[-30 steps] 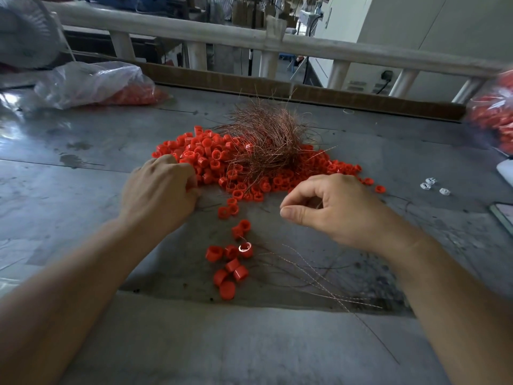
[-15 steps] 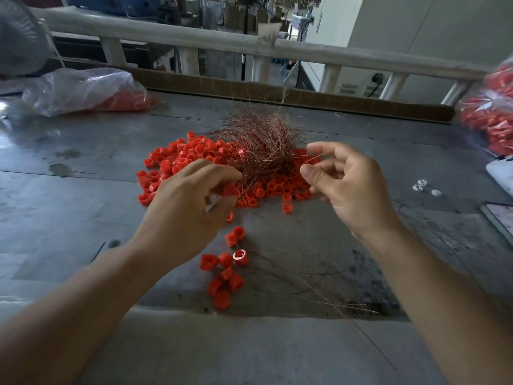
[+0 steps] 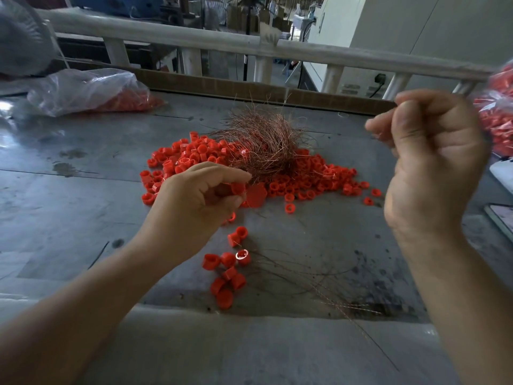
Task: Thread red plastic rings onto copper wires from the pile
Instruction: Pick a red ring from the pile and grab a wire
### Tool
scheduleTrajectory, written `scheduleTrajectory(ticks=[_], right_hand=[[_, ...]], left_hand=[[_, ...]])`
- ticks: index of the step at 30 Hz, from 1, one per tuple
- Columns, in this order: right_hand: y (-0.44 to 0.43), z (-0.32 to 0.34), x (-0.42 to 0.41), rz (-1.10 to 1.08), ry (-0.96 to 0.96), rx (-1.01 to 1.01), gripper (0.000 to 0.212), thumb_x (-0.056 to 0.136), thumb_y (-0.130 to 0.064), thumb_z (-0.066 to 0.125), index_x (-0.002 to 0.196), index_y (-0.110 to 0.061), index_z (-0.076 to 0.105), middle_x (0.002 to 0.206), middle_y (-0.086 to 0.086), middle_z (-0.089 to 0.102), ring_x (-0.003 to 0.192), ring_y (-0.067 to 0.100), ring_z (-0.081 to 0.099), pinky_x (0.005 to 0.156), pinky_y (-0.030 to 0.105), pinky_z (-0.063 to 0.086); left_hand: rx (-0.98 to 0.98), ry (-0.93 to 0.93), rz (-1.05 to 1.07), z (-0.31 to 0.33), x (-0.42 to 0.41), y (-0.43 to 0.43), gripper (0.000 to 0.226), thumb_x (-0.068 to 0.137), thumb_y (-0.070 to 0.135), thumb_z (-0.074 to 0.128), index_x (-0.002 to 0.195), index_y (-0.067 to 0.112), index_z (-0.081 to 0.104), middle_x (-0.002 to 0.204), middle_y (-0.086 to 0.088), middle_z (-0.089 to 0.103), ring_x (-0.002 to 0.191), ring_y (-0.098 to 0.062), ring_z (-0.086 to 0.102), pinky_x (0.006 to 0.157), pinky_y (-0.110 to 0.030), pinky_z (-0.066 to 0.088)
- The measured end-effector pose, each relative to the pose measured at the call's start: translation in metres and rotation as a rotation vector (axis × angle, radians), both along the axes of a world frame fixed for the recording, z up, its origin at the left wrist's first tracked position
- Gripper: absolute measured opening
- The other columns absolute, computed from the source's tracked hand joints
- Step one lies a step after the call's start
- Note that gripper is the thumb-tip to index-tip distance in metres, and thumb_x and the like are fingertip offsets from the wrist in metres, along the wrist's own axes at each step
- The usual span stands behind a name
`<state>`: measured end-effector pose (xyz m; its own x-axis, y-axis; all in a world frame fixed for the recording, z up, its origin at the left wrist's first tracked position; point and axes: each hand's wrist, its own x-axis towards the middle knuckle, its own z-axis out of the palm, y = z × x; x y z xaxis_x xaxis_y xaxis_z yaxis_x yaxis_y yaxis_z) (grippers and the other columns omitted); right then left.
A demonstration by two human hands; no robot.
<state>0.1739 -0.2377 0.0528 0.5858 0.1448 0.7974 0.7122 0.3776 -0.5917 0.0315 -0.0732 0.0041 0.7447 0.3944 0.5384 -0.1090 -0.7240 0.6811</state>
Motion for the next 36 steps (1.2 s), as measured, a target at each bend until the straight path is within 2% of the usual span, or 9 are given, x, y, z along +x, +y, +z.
scheduleTrajectory(ticks=[3, 5, 7, 10, 15, 24, 28, 31, 36], right_hand=[[-0.002, 0.001, -0.002, -0.112, -0.2, -0.079, 0.012, 0.092, -0.008, 0.05, 0.098, -0.018, 0.055, 0.078, 0.002, 0.057, 0.07, 0.011, 0.058, 0.07, 0.022, 0.044], [-0.003, 0.0, -0.003, -0.157, -0.322, -0.166, 0.017, 0.093, -0.008, 0.049, 0.107, -0.016, 0.053, 0.084, -0.001, 0.052, 0.073, 0.017, 0.058, 0.07, 0.025, 0.045], [-0.002, -0.002, -0.006, -0.177, -0.4, -0.284, 0.02, 0.09, -0.009, 0.054, 0.11, -0.011, 0.054, 0.082, -0.002, 0.05, 0.073, 0.015, 0.055, 0.069, 0.021, 0.044], [0.003, -0.008, -0.015, -0.115, -0.392, -0.437, 0.017, 0.083, -0.011, 0.064, 0.1, -0.013, 0.06, 0.076, -0.005, 0.055, 0.069, 0.003, 0.053, 0.064, 0.014, 0.042], [0.009, -0.016, -0.025, -0.061, -0.433, -0.567, 0.001, 0.077, -0.009, 0.069, 0.078, -0.009, 0.068, 0.075, 0.0, 0.058, 0.069, 0.009, 0.053, 0.062, 0.013, 0.041], [0.013, -0.022, -0.028, -0.016, -0.396, -0.67, 0.004, 0.077, -0.007, 0.067, 0.079, -0.008, 0.07, 0.078, -0.004, 0.054, 0.074, 0.005, 0.051, 0.064, 0.005, 0.038], [0.014, -0.023, -0.029, 0.005, -0.396, -0.696, 0.003, 0.075, -0.009, 0.069, 0.077, -0.009, 0.07, 0.075, -0.005, 0.055, 0.065, 0.001, 0.05, 0.064, 0.004, 0.036], [0.015, -0.024, -0.03, 0.007, -0.398, -0.72, 0.004, 0.073, -0.008, 0.07, 0.077, -0.009, 0.071, 0.075, -0.006, 0.056, 0.07, 0.003, 0.051, 0.066, 0.003, 0.036], [0.015, -0.023, -0.03, 0.017, -0.389, -0.718, 0.004, 0.073, -0.007, 0.07, 0.077, -0.009, 0.07, 0.075, -0.006, 0.055, 0.073, 0.003, 0.051, 0.066, 0.004, 0.036]], left_hand=[[-0.246, 0.0, -0.108, 0.002, 0.0, -0.004, 0.037, 0.068, 0.01, 0.072, 0.089, 0.039, 0.064, 0.084, 0.007, 0.07, 0.076, -0.012, 0.067, 0.072, -0.024, 0.056], [-0.408, -0.012, -0.192, 0.003, 0.001, -0.009, 0.032, 0.058, 0.025, 0.07, 0.088, 0.033, 0.065, 0.081, 0.011, 0.071, 0.074, -0.008, 0.068, 0.07, -0.021, 0.056], [-0.496, -0.023, -0.247, 0.003, 0.002, -0.012, 0.032, 0.053, 0.023, 0.07, 0.085, 0.025, 0.066, 0.078, 0.009, 0.071, 0.073, -0.008, 0.068, 0.068, -0.019, 0.055], [-0.523, -0.029, -0.295, 0.005, 0.001, -0.014, 0.025, 0.051, 0.023, 0.073, 0.075, 0.021, 0.07, 0.078, 0.003, 0.072, 0.072, -0.013, 0.069, 0.067, -0.02, 0.055], [-0.556, -0.044, -0.319, 0.007, 0.0, -0.014, 0.028, 0.048, 0.03, 0.075, 0.076, 0.024, 0.073, 0.079, -0.001, 0.072, 0.071, -0.022, 0.07, 0.064, -0.023, 0.056], [-0.648, -0.058, -0.346, 0.009, -0.001, -0.017, 0.032, 0.049, 0.02, 0.073, 0.08, 0.014, 0.069, 0.077, -0.003, 0.071, 0.069, -0.015, 0.069, 0.062, -0.02, 0.054], [-0.682, -0.029, -0.376, 0.01, -0.002, -0.017, 0.036, 0.049, 0.021, 0.072, 0.085, 0.02, 0.074, 0.08, 0.0, 0.073, 0.075, -0.013, 0.069, 0.067, -0.021, 0.055], [-0.698, -0.021, -0.388, 0.01, -0.002, -0.016, 0.041, 0.049, 0.009, 0.08, 0.088, 0.021, 0.073, 0.08, 0.001, 0.073, 0.076, -0.012, 0.069, 0.068, -0.02, 0.055], [-0.726, -0.012, -0.401, 0.011, -0.003, -0.015, 0.042, 0.055, -0.001, 0.078, 0.089, 0.022, 0.073, 0.081, -0.001, 0.074, 0.075, -0.011, 0.069, 0.066, -0.018, 0.053]])
